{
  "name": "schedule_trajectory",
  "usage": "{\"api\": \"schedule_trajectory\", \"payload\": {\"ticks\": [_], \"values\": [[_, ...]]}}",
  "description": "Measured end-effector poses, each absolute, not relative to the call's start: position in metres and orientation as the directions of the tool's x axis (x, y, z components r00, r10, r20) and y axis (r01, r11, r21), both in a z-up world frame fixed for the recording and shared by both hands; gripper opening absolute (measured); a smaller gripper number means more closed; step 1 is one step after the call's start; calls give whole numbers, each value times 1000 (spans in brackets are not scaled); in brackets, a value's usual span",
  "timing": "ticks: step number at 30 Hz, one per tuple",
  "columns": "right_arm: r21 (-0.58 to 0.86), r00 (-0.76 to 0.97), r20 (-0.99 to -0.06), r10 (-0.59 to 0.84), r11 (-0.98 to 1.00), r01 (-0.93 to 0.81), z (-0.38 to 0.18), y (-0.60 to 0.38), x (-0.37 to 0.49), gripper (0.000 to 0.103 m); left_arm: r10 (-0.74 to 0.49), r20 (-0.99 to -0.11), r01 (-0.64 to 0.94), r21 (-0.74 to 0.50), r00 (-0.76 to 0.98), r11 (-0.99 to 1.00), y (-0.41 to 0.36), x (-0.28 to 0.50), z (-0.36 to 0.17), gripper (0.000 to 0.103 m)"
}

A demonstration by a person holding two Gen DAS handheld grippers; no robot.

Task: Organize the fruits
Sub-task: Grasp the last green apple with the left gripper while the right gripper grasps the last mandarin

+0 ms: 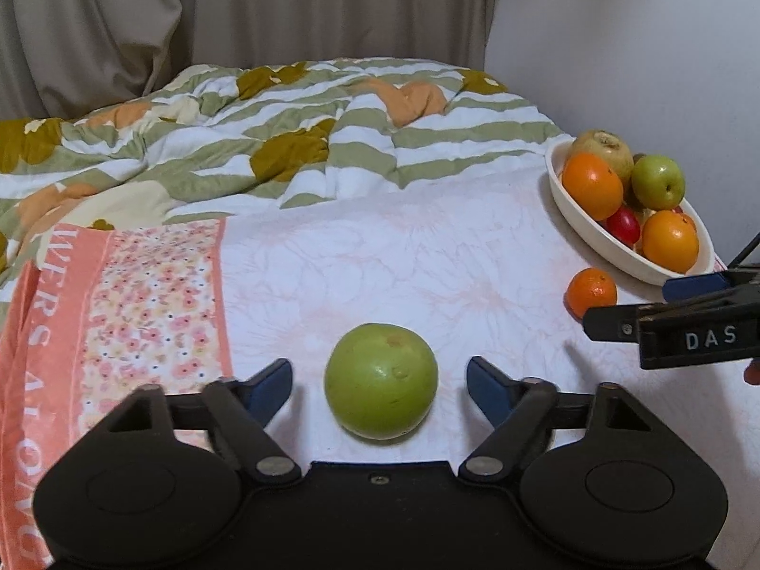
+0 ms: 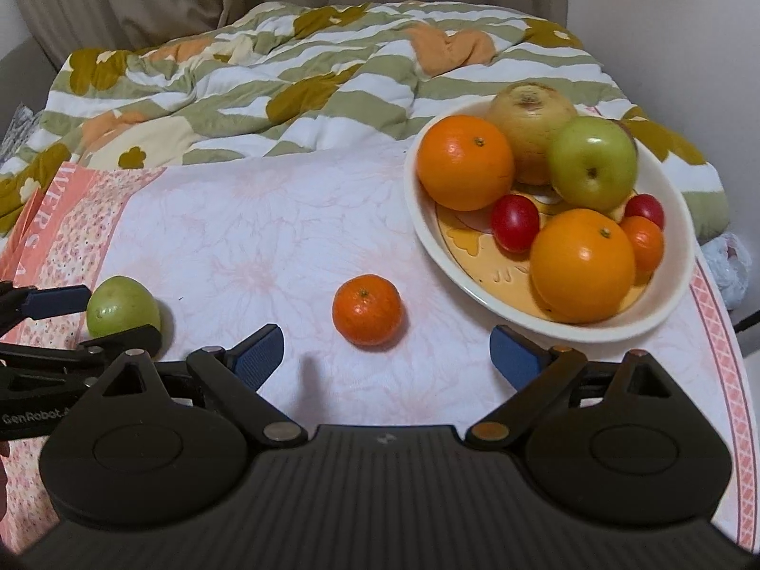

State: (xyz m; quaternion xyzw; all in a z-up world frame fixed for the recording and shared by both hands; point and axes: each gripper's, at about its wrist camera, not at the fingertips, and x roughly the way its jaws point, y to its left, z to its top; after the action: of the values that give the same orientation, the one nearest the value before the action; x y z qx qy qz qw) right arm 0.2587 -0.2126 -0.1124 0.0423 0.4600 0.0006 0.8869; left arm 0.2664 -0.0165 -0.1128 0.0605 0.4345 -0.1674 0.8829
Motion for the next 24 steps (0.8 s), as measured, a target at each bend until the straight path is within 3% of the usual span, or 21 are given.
{"api": "schedule_trajectory", "payload": {"ticks": [1, 3, 8, 11, 16, 20, 23, 24], "values": [[77, 575, -817, 43, 996, 34, -113, -212, 260, 103, -241, -794, 351, -37, 558, 936, -18, 267, -115, 63], [80, 573, -818, 52, 996, 25, -115, -212, 262, 103, -221, -804, 347, -20, 552, 938, -21, 268, -119, 58], [80, 568, -821, 66, 997, 1, -118, -210, 268, 103, -225, -803, 327, -39, 552, 944, -17, 267, -119, 57], [75, 558, -827, 72, 997, -16, -121, -209, 273, 96, -208, -804, 309, -32, 556, 950, -16, 265, -118, 57], [69, 544, -835, 87, 996, -52, -125, -205, 277, 79, -192, -807, 274, -39, 558, 961, -10, 258, -117, 57], [53, 546, -834, 83, 996, -71, -126, -202, 280, 72, -178, -810, 249, -41, 559, 968, -5, 253, -117, 57], [39, 549, -832, 80, 996, -85, -126, -200, 282, 51, -173, -812, 230, -49, 557, 972, -1, 249, -116, 57], [31, 551, -831, 76, 995, -90, -125, -199, 283, 51, -170, -813, 225, -49, 557, 973, 0, 248, -115, 57]]}}
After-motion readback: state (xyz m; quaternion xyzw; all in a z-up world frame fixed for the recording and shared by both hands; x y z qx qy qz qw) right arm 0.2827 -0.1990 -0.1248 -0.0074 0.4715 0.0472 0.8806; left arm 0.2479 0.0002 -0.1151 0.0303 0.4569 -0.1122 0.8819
